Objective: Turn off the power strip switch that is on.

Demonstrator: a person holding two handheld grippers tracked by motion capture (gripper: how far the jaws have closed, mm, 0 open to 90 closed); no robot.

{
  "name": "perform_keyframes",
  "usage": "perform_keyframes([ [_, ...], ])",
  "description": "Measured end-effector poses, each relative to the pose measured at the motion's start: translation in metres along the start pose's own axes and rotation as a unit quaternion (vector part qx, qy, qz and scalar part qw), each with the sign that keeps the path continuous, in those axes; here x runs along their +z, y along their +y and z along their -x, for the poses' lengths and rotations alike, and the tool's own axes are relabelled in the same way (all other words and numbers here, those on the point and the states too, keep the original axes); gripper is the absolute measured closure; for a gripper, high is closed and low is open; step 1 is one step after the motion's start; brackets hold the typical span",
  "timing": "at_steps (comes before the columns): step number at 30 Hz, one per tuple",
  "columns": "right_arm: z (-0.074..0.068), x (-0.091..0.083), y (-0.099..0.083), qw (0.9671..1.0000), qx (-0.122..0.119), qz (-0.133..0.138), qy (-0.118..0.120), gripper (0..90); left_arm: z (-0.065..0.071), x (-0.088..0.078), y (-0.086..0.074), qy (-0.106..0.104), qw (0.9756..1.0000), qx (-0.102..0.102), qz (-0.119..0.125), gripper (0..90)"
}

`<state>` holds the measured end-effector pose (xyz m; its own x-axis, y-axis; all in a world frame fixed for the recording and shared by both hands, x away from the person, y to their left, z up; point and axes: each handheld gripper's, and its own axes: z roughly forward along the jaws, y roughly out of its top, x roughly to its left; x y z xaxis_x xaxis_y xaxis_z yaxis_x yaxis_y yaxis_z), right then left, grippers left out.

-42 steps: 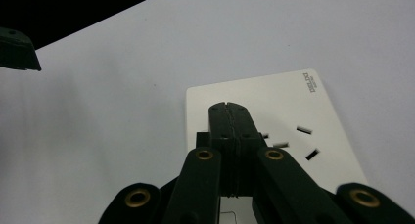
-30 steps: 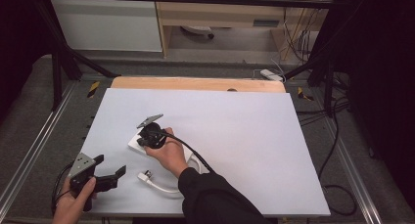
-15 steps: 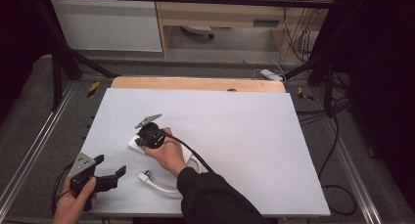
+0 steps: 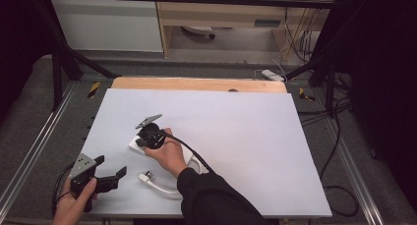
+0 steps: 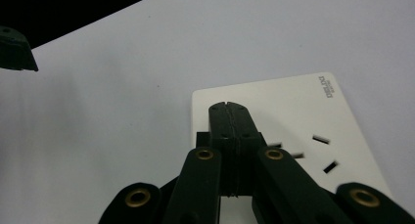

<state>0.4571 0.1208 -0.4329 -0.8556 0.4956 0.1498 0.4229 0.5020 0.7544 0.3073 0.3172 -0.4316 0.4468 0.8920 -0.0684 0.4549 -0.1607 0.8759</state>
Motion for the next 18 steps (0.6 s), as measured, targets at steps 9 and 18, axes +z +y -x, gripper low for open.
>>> perform_keyframes([
  [9, 0.001, -0.011, 0.001, 0.9993, -0.002, 0.037, 0.007, 90.0, 0.000, 0.000, 0.000, 0.001, 1.0000, 0.002, 0.000, 6.5],
  [18, 0.006, -0.033, 0.000, 0.9981, -0.003, 0.061, 0.007, 90.0, 0.000, 0.000, 0.000, 0.001, 1.0000, 0.004, -0.002, 6.5],
])
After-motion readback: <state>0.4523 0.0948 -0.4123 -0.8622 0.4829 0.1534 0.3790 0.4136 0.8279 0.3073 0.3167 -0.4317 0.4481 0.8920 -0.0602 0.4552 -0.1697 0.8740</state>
